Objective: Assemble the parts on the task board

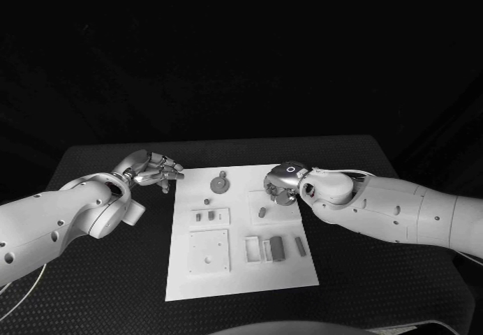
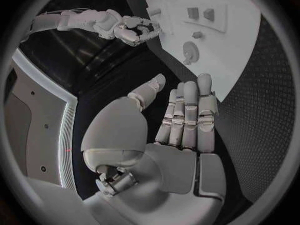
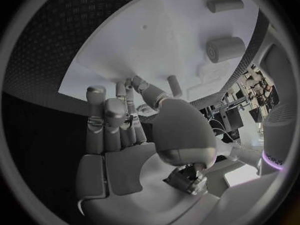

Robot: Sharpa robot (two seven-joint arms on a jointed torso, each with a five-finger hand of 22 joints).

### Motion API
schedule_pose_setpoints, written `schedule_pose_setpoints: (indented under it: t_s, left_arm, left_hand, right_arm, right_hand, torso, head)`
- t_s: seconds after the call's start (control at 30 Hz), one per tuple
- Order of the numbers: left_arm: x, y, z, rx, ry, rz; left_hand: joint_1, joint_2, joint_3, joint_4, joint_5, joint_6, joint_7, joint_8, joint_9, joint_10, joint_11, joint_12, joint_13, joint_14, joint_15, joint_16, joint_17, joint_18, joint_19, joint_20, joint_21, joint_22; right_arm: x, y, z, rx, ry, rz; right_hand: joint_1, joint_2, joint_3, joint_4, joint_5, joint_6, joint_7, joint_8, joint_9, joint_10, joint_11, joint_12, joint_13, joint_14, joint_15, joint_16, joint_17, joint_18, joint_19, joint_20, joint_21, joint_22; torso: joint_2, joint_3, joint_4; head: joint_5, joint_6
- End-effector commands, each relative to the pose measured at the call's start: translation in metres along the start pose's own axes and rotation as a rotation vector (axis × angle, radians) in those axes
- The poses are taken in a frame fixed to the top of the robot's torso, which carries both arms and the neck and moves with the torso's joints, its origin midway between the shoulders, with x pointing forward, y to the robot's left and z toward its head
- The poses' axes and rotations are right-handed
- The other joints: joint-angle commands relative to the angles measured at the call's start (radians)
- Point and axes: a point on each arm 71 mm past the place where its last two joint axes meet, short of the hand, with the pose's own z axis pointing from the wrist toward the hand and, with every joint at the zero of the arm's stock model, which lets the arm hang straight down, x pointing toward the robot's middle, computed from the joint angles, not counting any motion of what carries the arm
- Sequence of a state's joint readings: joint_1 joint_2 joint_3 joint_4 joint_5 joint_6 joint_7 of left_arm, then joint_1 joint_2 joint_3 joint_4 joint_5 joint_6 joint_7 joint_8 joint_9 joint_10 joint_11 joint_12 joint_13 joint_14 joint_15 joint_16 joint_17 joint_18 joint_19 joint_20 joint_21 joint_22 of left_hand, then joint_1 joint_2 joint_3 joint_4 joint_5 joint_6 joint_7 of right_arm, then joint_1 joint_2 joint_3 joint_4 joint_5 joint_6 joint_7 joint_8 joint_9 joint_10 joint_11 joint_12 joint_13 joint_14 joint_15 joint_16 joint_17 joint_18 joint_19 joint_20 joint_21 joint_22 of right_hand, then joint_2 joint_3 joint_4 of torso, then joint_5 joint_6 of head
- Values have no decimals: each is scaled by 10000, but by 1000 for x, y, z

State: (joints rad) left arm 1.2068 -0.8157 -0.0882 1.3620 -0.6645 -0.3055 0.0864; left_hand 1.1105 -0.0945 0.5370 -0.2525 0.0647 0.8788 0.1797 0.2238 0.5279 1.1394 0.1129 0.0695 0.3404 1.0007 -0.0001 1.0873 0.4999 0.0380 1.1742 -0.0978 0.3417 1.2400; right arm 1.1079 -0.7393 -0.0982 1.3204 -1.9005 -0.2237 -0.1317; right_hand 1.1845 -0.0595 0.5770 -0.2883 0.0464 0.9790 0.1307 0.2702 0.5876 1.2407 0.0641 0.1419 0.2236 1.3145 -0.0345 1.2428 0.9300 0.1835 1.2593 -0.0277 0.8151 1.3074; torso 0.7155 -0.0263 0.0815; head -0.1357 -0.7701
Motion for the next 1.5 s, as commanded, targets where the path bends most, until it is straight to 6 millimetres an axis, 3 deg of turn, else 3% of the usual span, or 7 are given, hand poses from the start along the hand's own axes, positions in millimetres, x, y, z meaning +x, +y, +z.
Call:
schedule_pose_setpoints:
  t_s: [0.03,0.1,0.17,0.2,0.37,0.67,1.5]
  left_arm:
    - [1,-1,0,51,109,46]
    - [1,-1,0,56,107,60]
    - [1,-1,0,56,104,66]
    - [0,-1,0,56,100,71]
    - [0,-1,0,60,91,83]
    - [0,-1,0,62,74,99]
    - [-1,1,1,24,23,123]
  left_hand:
    - [44,34,-5,-52,-49,-56,41,45,-13,-68,-3,-13,12,58,25,-30,12,640,73,7,-42,-8]
    - [50,33,-7,-60,-50,-57,41,47,-13,-71,-2,-12,12,60,25,-30,14,641,77,8,-44,-7]
    - [57,35,-9,-69,-52,-57,41,50,-13,-74,-2,-12,13,64,25,-28,16,642,82,8,-44,-5]
    - [64,35,-10,-76,-52,-58,41,52,-13,-75,-2,-11,14,67,25,-27,18,643,86,8,-45,-4]
    - [80,38,-15,-96,-53,-59,41,59,-14,-78,-2,-7,17,81,24,-20,24,647,104,7,-44,2]
    - [91,45,-27,-116,-53,-61,41,69,-15,-81,-4,-3,22,103,22,-5,37,653,137,5,-36,13]
    - [95,52,-48,-139,-53,-68,43,83,-19,-104,-1,-6,26,129,24,14,57,661,176,5,-31,34]
  right_arm:
    - [25,-4,-6,263,1272,-351]
    - [24,-3,-6,256,1213,-364]
    - [24,-2,-6,237,1102,-359]
    - [23,-2,-6,221,1028,-360]
    - [20,0,-6,184,626,-344]
    - [17,1,-6,204,105,-435]
    - [6,0,-14,246,-675,-258]
  right_hand:
    - [169,6,42,-51,21,77,0,62,12,89,61,-36,17,-1,-64,37,-18,783,46,-51,-15,206]
    - [327,27,106,-57,22,125,-19,87,22,160,36,-23,34,-6,-87,45,-29,783,34,-58,-12,208]
    - [556,-191,730,62,8,215,-24,103,14,280,20,-47,62,-7,-115,56,-80,762,62,-6,-23,188]
    - [523,-198,835,49,18,256,-39,119,18,330,-7,-47,77,-2,-118,68,-92,778,83,3,-13,190]
    - [457,-228,1038,13,20,382,-92,176,40,490,-60,-29,127,6,-180,106,-120,783,133,6,18,197]
    - [458,-255,1214,2,20,599,-190,306,131,798,-188,60,248,15,-307,175,-142,783,223,-33,68,196]
    - [407,-349,1289,11,20,660,-227,375,238,919,-242,73,355,16,-362,219,-172,783,268,-51,94,195]
  torso:
    - [1,7,-5]
    - [0,6,-6]
    - [0,3,-6]
    - [0,3,-4]
    - [-1,7,-2]
    - [5,3,8]
    - [-3,5,-10]
  head:
    - [-17,6]
    - [-21,6]
    - [-21,6]
    - [-27,0]
    - [-42,-7]
    - [-60,-12]
    - [-54,26]
